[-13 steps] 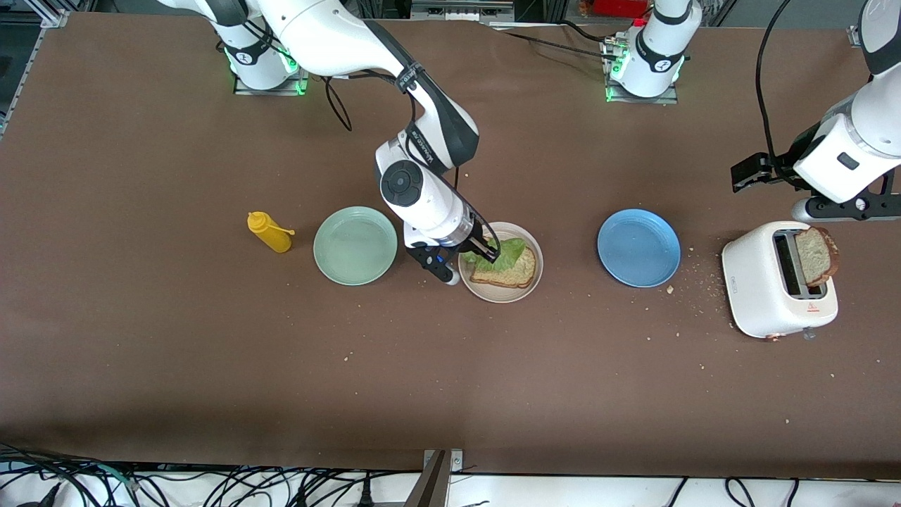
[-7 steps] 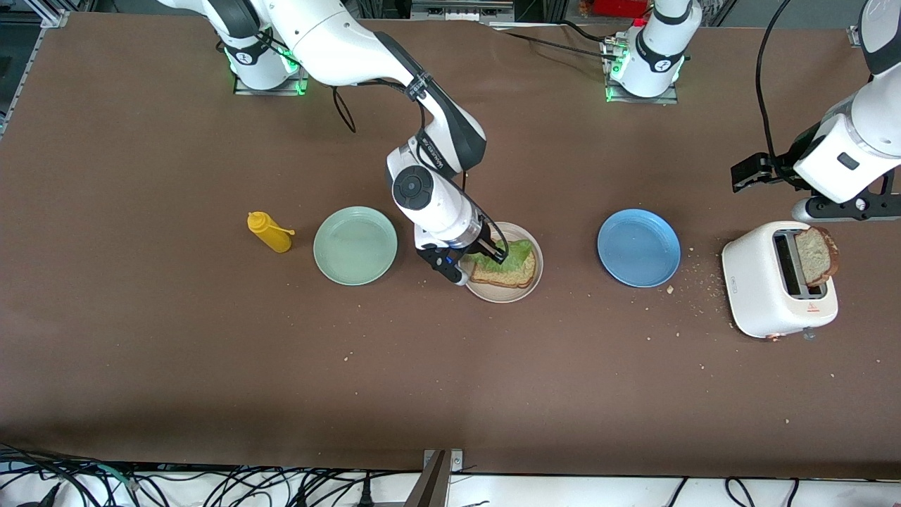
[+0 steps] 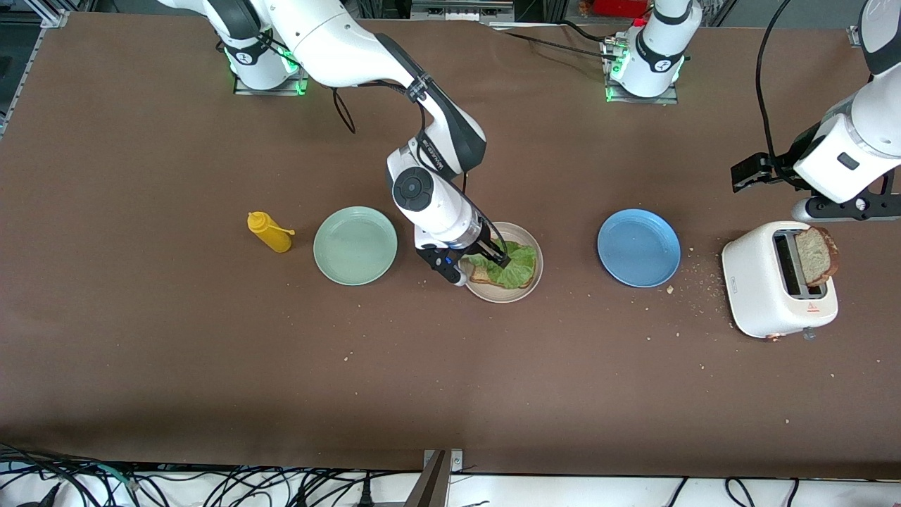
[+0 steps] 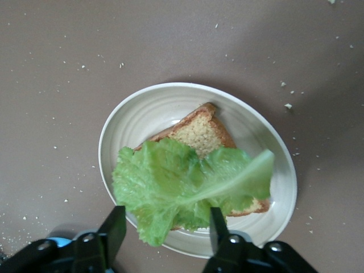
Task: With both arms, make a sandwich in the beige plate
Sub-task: 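Lower the lettuce onto the toast and open the right gripper, then draw the right gripper back beside the mustard bottle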
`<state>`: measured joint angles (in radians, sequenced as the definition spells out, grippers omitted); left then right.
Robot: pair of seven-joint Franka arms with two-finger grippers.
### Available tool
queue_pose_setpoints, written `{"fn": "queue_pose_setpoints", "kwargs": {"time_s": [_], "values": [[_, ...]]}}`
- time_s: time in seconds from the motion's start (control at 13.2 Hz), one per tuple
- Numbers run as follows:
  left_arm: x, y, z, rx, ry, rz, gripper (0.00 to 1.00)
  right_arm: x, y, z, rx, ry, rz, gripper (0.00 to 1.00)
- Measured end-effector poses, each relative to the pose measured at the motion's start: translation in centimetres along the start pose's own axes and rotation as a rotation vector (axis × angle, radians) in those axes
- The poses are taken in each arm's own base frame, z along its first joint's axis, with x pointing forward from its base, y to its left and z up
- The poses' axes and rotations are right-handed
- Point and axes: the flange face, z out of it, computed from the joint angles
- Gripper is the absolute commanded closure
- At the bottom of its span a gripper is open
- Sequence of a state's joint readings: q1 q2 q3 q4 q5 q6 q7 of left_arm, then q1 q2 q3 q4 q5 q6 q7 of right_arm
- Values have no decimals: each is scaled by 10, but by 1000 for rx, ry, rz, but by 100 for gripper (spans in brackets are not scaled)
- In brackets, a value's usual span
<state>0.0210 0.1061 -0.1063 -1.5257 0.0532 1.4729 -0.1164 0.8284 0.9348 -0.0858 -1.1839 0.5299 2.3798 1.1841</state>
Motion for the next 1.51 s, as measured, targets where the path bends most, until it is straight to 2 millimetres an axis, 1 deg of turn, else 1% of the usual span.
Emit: {"fn": "queue_pose_setpoints", "kwargs": {"time_s": [0.15, 0.23, 0.3, 0.38, 0.45, 0.6, 0.68, 0.83, 0.98, 1.06, 1.21, 1.28, 1.51], "values": [[0, 0, 0, 0, 0, 0, 0, 0, 0, 0, -13, -6, 2, 5], [0, 0, 0, 0, 0, 0, 0, 0, 1, -2, -37, -16, 2, 2], [0, 0, 0, 0, 0, 0, 0, 3, 0, -8, -64, -22, 1, 2], [0, 0, 0, 0, 0, 0, 0, 10, -5, -24, -86, -25, 2, 2], [0, 0, 0, 0, 0, 0, 0, 19, -12, -49, -105, -34, -3, 2], [0, 0, 0, 0, 0, 0, 0, 48, -19, -110, -134, -59, -39, 2], [0, 0, 0, 0, 0, 0, 0, 65, -18, -141, -149, -69, -78, 2], [0, 0, 0, 0, 0, 0, 0, 95, -8, -196, -190, -80, -179, 2], [0, 0, 0, 0, -1, 0, 0, 121, 8, -246, -246, -80, -286, 2], [0, 0, 0, 0, -1, 0, 0, 135, 19, -269, -282, -85, -334, 2], [0, 0, 0, 0, -1, 0, 0, 161, 45, -308, -366, -103, -418, 2], [0, 0, 0, 0, -1, -1, 0, 170, 57, -329, -416, -100, -483, 2], [1, -4, 1, -1, -2, -7, 0, 178, 81, -388, -545, -72, -672, 2]]}}
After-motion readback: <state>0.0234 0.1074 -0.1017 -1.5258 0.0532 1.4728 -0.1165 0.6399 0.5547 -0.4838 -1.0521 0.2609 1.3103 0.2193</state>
